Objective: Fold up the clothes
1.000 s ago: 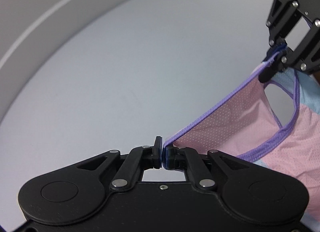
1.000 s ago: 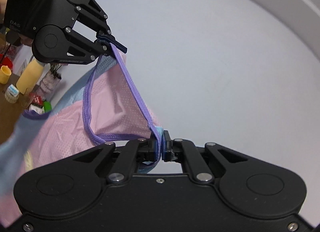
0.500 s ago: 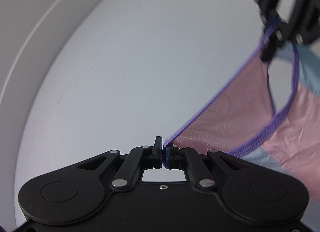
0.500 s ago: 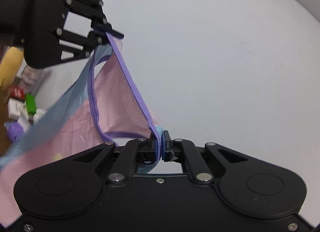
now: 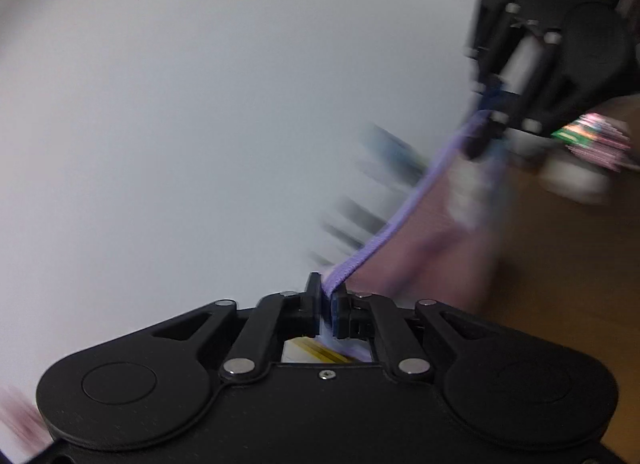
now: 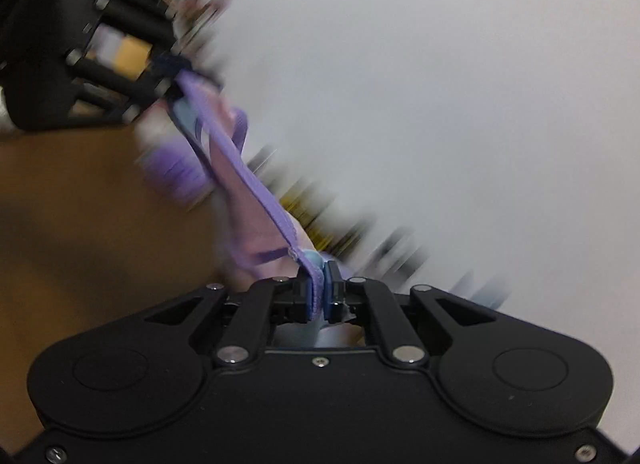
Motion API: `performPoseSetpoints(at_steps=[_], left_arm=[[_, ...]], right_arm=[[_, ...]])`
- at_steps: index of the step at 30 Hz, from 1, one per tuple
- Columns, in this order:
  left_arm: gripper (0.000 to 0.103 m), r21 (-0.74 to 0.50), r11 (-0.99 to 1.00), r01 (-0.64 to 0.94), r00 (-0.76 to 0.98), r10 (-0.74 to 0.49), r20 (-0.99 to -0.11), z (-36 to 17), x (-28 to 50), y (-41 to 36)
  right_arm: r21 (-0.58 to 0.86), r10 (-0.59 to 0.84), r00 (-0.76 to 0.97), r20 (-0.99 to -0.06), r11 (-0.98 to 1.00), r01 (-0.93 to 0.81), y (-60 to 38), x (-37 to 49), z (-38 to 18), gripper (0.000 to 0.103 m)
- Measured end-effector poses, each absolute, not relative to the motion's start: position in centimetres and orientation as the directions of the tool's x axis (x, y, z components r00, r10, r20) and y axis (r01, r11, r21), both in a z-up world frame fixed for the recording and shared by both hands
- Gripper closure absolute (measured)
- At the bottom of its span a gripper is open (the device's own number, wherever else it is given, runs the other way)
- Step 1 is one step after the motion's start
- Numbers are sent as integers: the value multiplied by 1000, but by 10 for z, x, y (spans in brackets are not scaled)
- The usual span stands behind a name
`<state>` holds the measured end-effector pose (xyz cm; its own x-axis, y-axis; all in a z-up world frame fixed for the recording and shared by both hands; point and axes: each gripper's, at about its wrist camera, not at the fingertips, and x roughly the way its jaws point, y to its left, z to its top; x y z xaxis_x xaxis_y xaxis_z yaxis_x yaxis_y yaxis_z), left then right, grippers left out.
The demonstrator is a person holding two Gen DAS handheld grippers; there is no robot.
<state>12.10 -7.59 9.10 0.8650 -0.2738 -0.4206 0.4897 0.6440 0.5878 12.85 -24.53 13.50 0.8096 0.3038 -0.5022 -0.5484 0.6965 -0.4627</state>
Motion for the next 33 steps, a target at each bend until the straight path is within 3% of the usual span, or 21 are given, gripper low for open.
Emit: performPoseSetpoints(at_steps=[1, 3, 4, 6, 8, 12, 14, 18, 22, 24, 25, 27, 28, 30, 33], left_arm=[[83, 521, 666, 534, 829, -290, -478, 77, 115, -75], [59, 270, 757, 595, 730, -368, -576, 48, 84, -63], [52, 249, 766, 593, 725, -373, -578, 50, 87, -42], [18, 207, 797, 567, 746, -391, -539, 60, 83, -16], [9, 207, 825, 525, 785, -376, -492, 84, 100, -9], [9, 211, 879, 427, 825, -283, -489, 79, 162, -9], [9, 197, 893, 405, 828, -266, -494, 78, 154, -6], [11, 99, 934, 344, 792, -232, -565, 63, 201, 3], [12, -6, 921, 389, 728, -311, -611, 45, 232, 1], [37, -10, 921, 390, 717, -311, -624, 41, 237, 0], [43, -6, 922, 387, 715, -305, -629, 40, 238, 1], [67, -2, 923, 385, 708, -297, -641, 35, 244, 1], [72, -5, 921, 389, 704, -301, -643, 31, 244, 3], [77, -13, 918, 395, 697, -309, -647, 24, 242, 5], [77, -26, 917, 397, 691, -317, -649, 18, 239, 8]], right_arm=[[-432, 306, 768, -562, 684, -589, -248, 116, 110, 81], [-356, 318, 694, -646, 679, -642, -259, 83, 72, 73], [-314, 331, 672, -662, 692, -650, -266, 67, 63, 68], [-248, 358, 668, -653, 732, -634, -277, 52, 63, 29], [-218, 372, 691, -619, 764, -607, -282, 45, 67, 22], [-160, 396, 731, -556, 812, -561, -282, 61, 76, 22], [-135, 395, 734, -553, 826, -547, -282, 85, 72, 23], [-114, 386, 731, -562, 840, -531, -271, 137, 66, 24], [-84, 394, 696, -600, 835, -544, -261, 178, 52, 38], [-69, 402, 674, -620, 828, -557, -256, 190, 47, 53], [-61, 406, 663, -629, 825, -562, -254, 195, 45, 54], [-54, 406, 655, -637, 825, -563, -254, 200, 41, 62], [-50, 404, 653, -640, 827, -560, -255, 200, 40, 65], [-31, 396, 634, -664, 832, -553, -260, 199, 35, 91], [-17, 397, 615, -681, 832, -555, -271, 184, 37, 90]])
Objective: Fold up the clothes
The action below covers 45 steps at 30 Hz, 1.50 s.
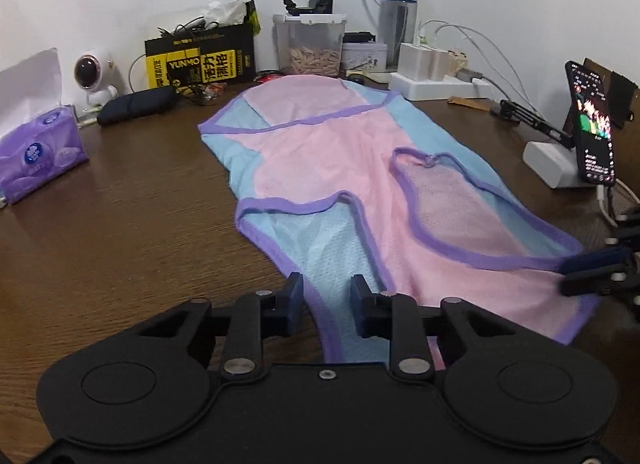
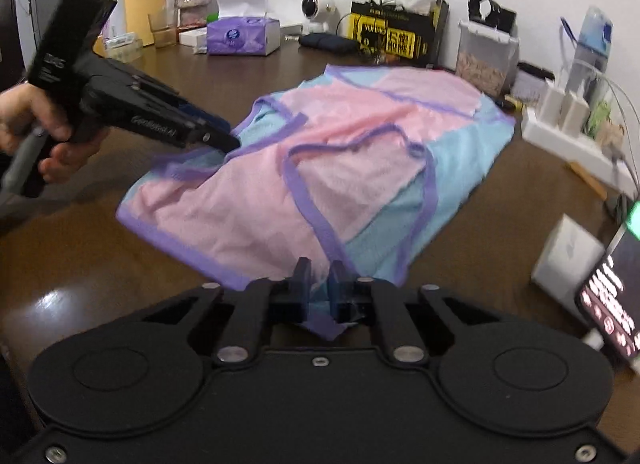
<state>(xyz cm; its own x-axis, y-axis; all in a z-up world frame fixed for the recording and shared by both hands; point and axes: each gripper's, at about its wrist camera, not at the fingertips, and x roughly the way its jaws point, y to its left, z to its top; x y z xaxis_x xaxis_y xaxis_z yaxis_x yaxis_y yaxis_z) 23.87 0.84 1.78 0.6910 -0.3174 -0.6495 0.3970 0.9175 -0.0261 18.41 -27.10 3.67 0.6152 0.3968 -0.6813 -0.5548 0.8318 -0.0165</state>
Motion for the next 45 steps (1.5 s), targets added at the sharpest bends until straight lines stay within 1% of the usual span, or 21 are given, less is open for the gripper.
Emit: performPoseSetpoints(at_steps=[2, 3, 5, 6, 10, 13, 15, 18, 25, 26, 27, 28, 31, 32, 33, 35, 36, 39, 41, 44, 45], left_arm=[[77, -28, 917, 398, 694, -321, -645, 16, 237, 10], [76, -27, 917, 399, 695, -321, -644, 15, 237, 10], [76, -12, 912, 409, 698, -322, -640, 12, 235, 8], [76, -7, 911, 413, 699, -322, -638, 12, 235, 8], [75, -14, 917, 398, 708, -317, -631, 10, 233, 12], [74, 5, 928, 372, 722, -286, -630, 11, 232, 13], [74, 14, 930, 367, 730, -279, -625, 10, 230, 14], [74, 29, 929, 370, 729, -270, -629, 12, 229, 11], [74, 29, 931, 364, 735, -268, -623, 13, 226, 11], [74, 33, 932, 361, 735, -263, -625, 13, 226, 12], [72, 36, 933, 358, 735, -258, -627, 14, 226, 12], [72, 40, 934, 355, 735, -252, -629, 15, 226, 13], [62, 30, 940, 340, 737, -246, -630, 21, 226, 17], [53, 11, 944, 330, 739, -252, -625, 26, 226, 21], [37, -53, 945, 322, 749, -289, -596, 36, 226, 24], [31, -89, 928, 361, 745, -345, -571, 47, 232, 20], [31, -104, 918, 382, 741, -371, -559, 52, 235, 17], [31, -2, 908, 419, 736, -341, -584, 43, 247, -3], [32, 44, 908, 417, 733, -308, -606, 35, 255, -11], [41, 93, 904, 417, 704, -256, -663, 20, 267, -20], [41, 103, 903, 417, 704, -249, -665, 19, 268, -20]], right_arm=[[-22, 398, 630, -667, 835, -551, -274, 177, 43, 85], [-25, 402, 639, -656, 834, -551, -274, 177, 46, 74], [-36, 417, 660, -624, 829, -558, -266, 183, 52, 61], [-43, 423, 667, -613, 825, -563, -262, 188, 53, 57], [-42, 439, 639, -632, 804, -593, -243, 218, 41, 57], [-6, 453, 606, -654, 798, -603, -233, 236, 31, 62], [25, 461, 589, -664, 801, -598, -233, 238, 27, 90], [28, 433, 616, -658, 832, -555, -243, 232, 27, 95], [54, 337, 677, -655, 914, -402, -282, 192, 26, 93], [55, 335, 677, -655, 915, -399, -283, 188, 26, 90], [45, 332, 680, -654, 914, -403, -282, 186, 28, 78], [31, 331, 688, -646, 912, -409, -280, 185, 31, 74], [13, 342, 710, -615, 905, -425, -275, 188, 41, 63], [8, 347, 719, -602, 903, -429, -273, 196, 45, 62], [4, 349, 724, -595, 902, -432, -272, 207, 47, 62], [-2, 340, 732, -590, 906, -423, -272, 231, 48, 62], [-13, 327, 737, -592, 910, -415, -270, 243, 49, 62], [-70, 271, 747, -607, 918, -390, -262, 279, 48, 62], [-43, 292, 729, -618, 914, -403, -259, 300, 45, 62], [7, 315, 700, -641, 914, -405, -257, 324, 35, 64], [15, 318, 689, -651, 913, -408, -256, 329, 30, 74]])
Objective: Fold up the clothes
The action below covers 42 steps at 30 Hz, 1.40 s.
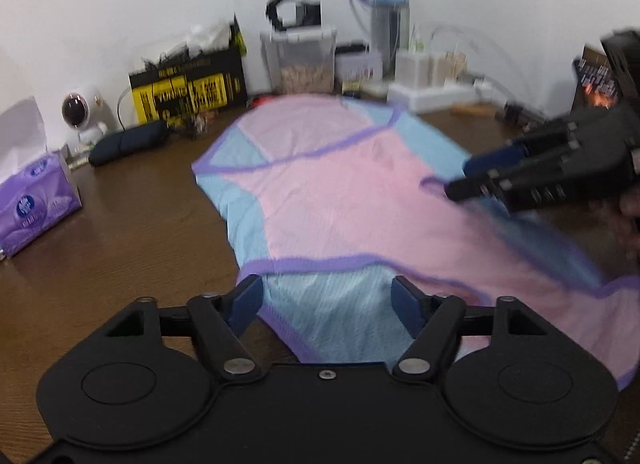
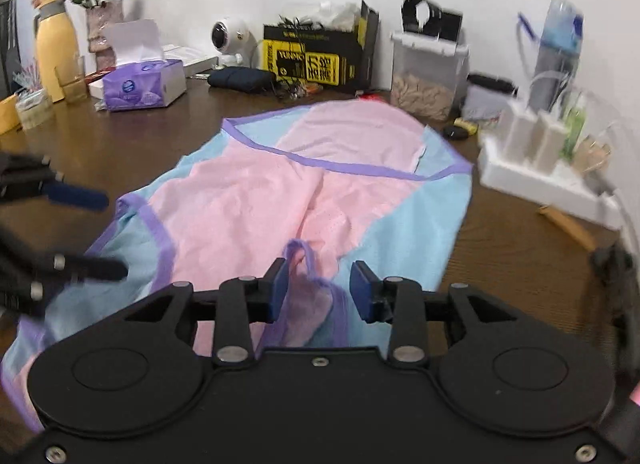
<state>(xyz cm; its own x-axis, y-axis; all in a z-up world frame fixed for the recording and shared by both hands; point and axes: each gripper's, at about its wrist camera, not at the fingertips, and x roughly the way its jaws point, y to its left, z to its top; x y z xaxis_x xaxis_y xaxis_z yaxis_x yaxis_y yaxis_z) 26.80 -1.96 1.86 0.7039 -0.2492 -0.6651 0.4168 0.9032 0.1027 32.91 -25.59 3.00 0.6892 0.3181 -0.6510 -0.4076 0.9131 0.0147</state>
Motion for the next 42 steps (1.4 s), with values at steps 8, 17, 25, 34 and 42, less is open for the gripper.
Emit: performPoseSetpoints(at_steps=[8, 17, 25, 34, 42], left_arm=[[42, 106, 917, 384, 703, -216, -678, 17, 272, -4], [38, -33, 919, 393, 694, -320, -645, 44, 253, 2], [31, -143, 836, 530, 574, -478, -665, 25, 228, -32], [94, -165, 838, 520, 586, -491, -645, 17, 223, -38], [93, -213, 870, 445, 617, -470, -632, 24, 208, -7]], right_arm=[[-83, 207, 762, -613, 942, -324, -283, 296, 32, 96], [-2, 243, 790, -562, 956, -295, -307, 254, 42, 48], [82, 407, 666, -625, 883, -462, -274, 228, 29, 51], [78, 420, 645, -638, 869, -489, -273, 203, 28, 96], [10, 486, 611, -625, 787, -616, -258, 164, 49, 94]])
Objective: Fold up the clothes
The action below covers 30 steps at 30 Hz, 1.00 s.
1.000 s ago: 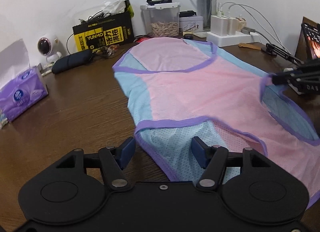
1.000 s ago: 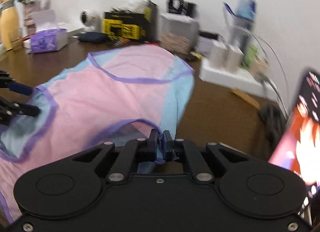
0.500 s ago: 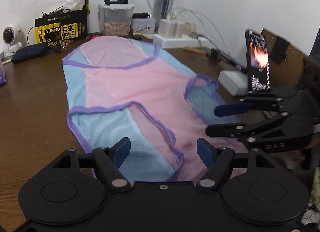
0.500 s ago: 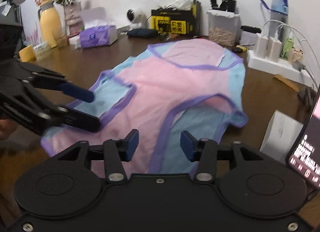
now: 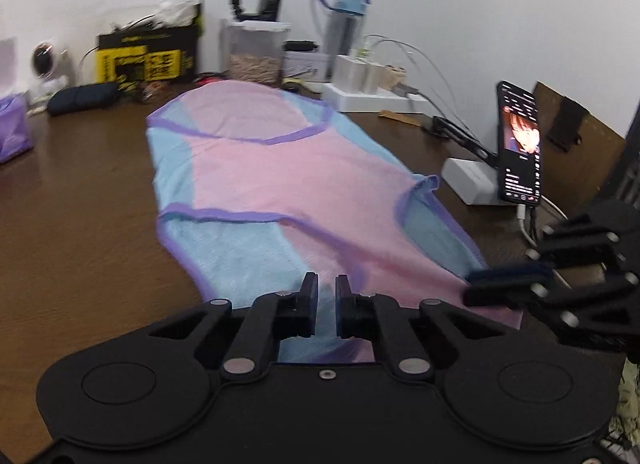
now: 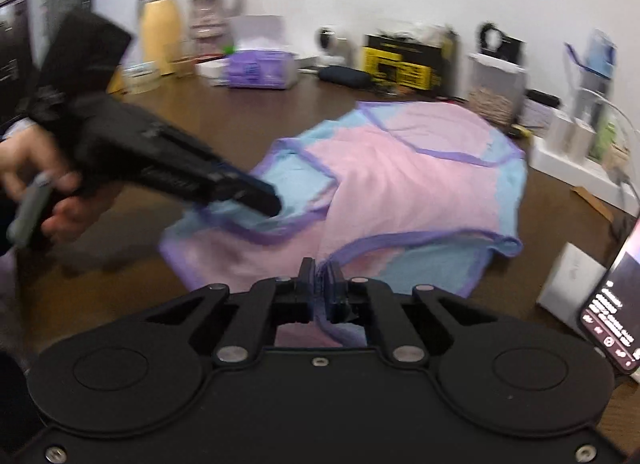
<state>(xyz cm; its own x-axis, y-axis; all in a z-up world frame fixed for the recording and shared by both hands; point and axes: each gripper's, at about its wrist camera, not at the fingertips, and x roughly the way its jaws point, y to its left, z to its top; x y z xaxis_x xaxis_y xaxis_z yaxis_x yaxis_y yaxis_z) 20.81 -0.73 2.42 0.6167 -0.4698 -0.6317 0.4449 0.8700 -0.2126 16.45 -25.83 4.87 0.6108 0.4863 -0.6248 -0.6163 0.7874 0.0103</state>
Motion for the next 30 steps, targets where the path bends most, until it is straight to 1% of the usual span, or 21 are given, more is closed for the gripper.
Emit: performPoseSetpoints(at_steps=[1, 2, 3, 4, 5, 6, 7, 8, 10, 11, 12, 13, 14, 15, 19, 22, 25, 26, 27, 30], left_arm=[[93, -228, 874, 429, 614, -467, -637, 23, 207, -3], [89, -242, 878, 413, 610, -464, -642, 21, 206, 1], [73, -250, 876, 412, 607, -469, -641, 22, 202, 4], [61, -246, 870, 427, 606, -478, -636, 24, 198, 5], [35, -241, 863, 444, 605, -487, -630, 25, 194, 6], [17, -204, 848, 489, 619, -502, -604, 29, 185, 3], [13, -165, 840, 517, 632, -505, -588, 31, 180, 0], [13, -141, 836, 531, 638, -503, -583, 33, 178, -4], [14, -99, 822, 561, 634, -503, -588, 33, 177, -15], [22, -92, 816, 571, 625, -504, -596, 32, 178, -20], [49, -97, 810, 578, 609, -508, -609, 30, 180, -24], [64, -103, 804, 585, 593, -511, -622, 28, 183, -28], [86, -119, 808, 576, 577, -506, -641, 24, 187, -29], [90, -136, 814, 565, 562, -500, -659, 20, 191, -29], [93, -147, 825, 546, 570, -495, -655, 17, 187, -11], [94, -200, 856, 477, 588, -480, -651, 16, 179, 9], [94, -237, 864, 443, 594, -481, -645, 16, 169, 17], [94, -241, 863, 445, 593, -486, -643, 16, 165, 18], [94, -235, 866, 442, 600, -480, -640, 17, 161, 17], [94, -229, 869, 439, 609, -475, -635, 17, 151, 16]], right_arm=[[4, 481, 605, -635, 785, -620, -257, 162, 48, 91], [-5, 470, 607, -641, 788, -615, -256, 162, 47, 83], [-11, 459, 616, -641, 796, -605, -257, 160, 47, 75], [-11, 448, 635, -629, 812, -583, -261, 159, 49, 73], [-9, 441, 651, -618, 824, -567, -265, 157, 51, 69], [-4, 443, 659, -609, 828, -560, -269, 156, 53, 66], [-1, 442, 664, -603, 832, -555, -272, 155, 55, 64], [0, 438, 664, -606, 835, -551, -276, 153, 56, 61], [1, 435, 660, -612, 836, -549, -279, 151, 55, 60], [3, 435, 654, -619, 834, -552, -279, 150, 53, 60], [4, 435, 648, -626, 832, -555, -278, 150, 51, 60], [6, 435, 641, -632, 830, -557, -277, 149, 49, 60], [7, 434, 637, -638, 829, -559, -276, 148, 47, 60], [6, 431, 636, -640, 831, -557, -276, 148, 45, 60], [-13, 380, 666, -642, 863, -505, -282, 151, 35, 60], [9, 379, 663, -646, 872, -490, -288, 154, 30, 62], [28, 396, 657, -642, 868, -495, -289, 154, 29, 69], [34, 404, 654, -639, 865, -501, -289, 152, 29, 76], [42, 415, 647, -639, 859, -510, -289, 151, 29, 78], [59, 428, 630, -648, 853, -519, -292, 144, 29, 80]])
